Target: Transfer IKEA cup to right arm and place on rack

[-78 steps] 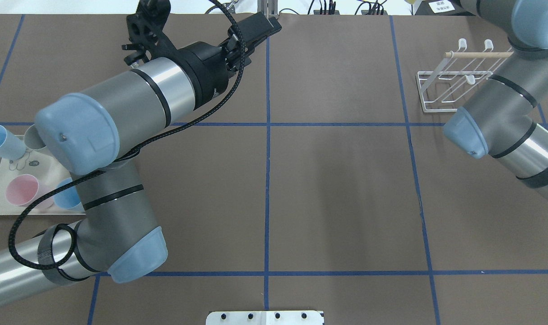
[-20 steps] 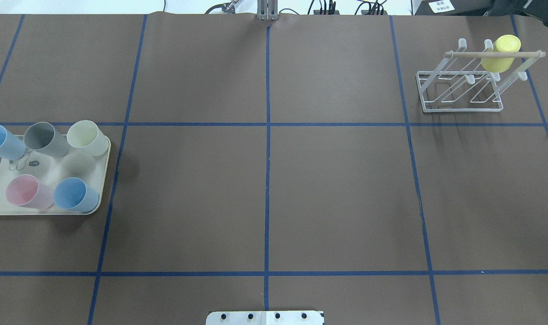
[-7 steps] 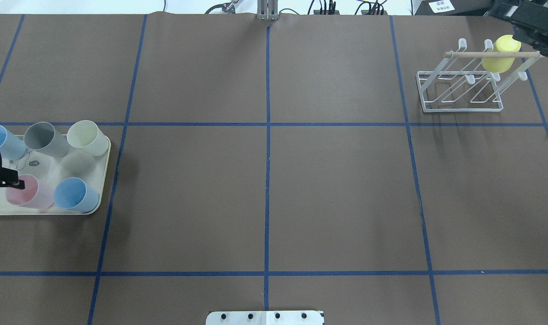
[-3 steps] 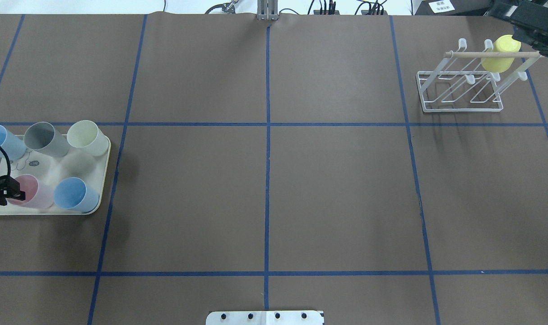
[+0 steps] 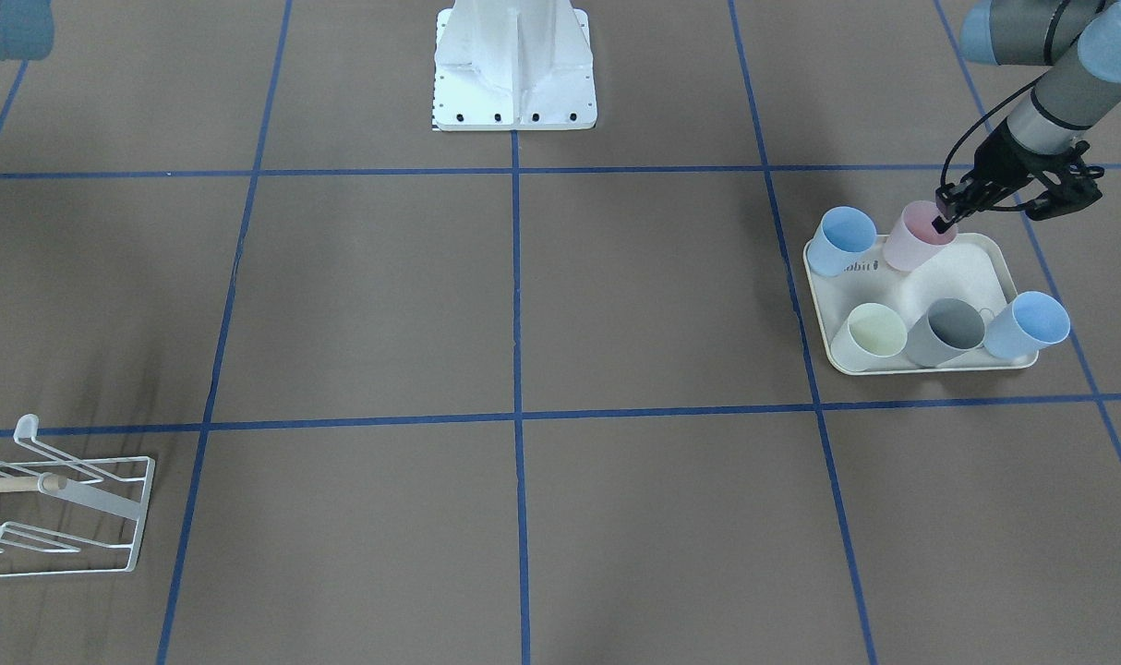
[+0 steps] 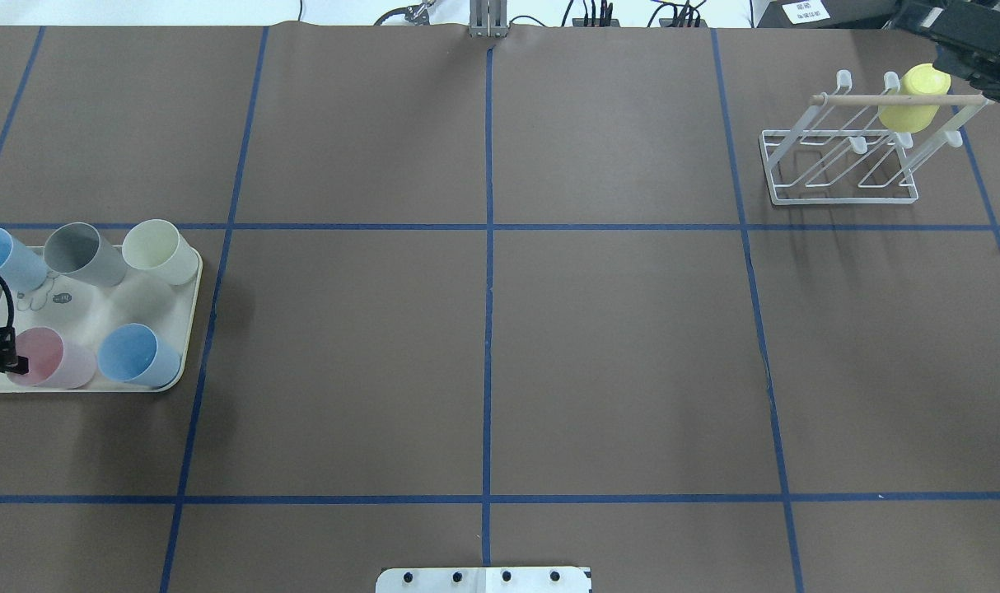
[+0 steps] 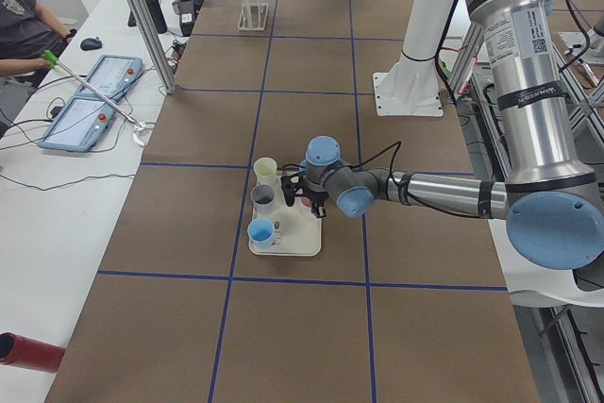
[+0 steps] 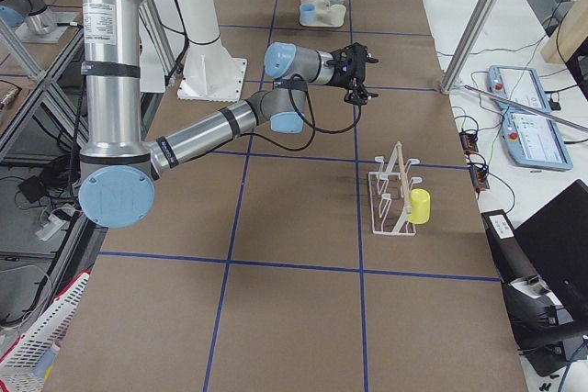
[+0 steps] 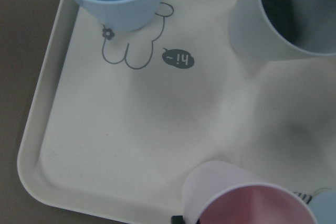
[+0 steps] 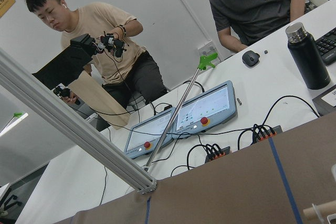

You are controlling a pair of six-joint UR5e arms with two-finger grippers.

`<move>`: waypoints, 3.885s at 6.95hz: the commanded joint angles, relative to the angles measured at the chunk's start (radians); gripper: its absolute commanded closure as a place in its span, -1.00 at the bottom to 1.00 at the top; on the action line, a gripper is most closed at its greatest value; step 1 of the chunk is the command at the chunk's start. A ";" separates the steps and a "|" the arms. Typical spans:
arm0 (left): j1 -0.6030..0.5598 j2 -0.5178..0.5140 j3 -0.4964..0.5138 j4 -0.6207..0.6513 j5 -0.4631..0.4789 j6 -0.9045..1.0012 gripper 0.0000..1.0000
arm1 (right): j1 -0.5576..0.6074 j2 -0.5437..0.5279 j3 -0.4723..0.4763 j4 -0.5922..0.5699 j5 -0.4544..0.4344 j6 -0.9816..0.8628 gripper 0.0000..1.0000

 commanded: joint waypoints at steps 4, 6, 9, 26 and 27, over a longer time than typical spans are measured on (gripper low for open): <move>-0.324 0.093 -0.121 0.017 -0.116 0.247 1.00 | -0.012 -0.001 -0.003 0.000 -0.002 0.000 -0.99; -0.421 0.004 -0.206 0.152 -0.150 0.235 1.00 | -0.012 -0.002 -0.008 0.001 -0.002 0.002 -0.98; -0.418 -0.285 -0.200 0.213 -0.162 -0.125 1.00 | -0.040 0.001 -0.008 0.026 -0.005 0.049 -0.98; 0.355 -0.645 -0.112 -0.548 0.692 -1.088 1.00 | -0.385 0.301 -0.052 0.247 -0.018 0.570 -0.98; 0.358 -0.648 -0.108 -0.562 0.742 -1.091 1.00 | -0.408 0.343 -0.089 0.247 -0.043 0.572 -0.98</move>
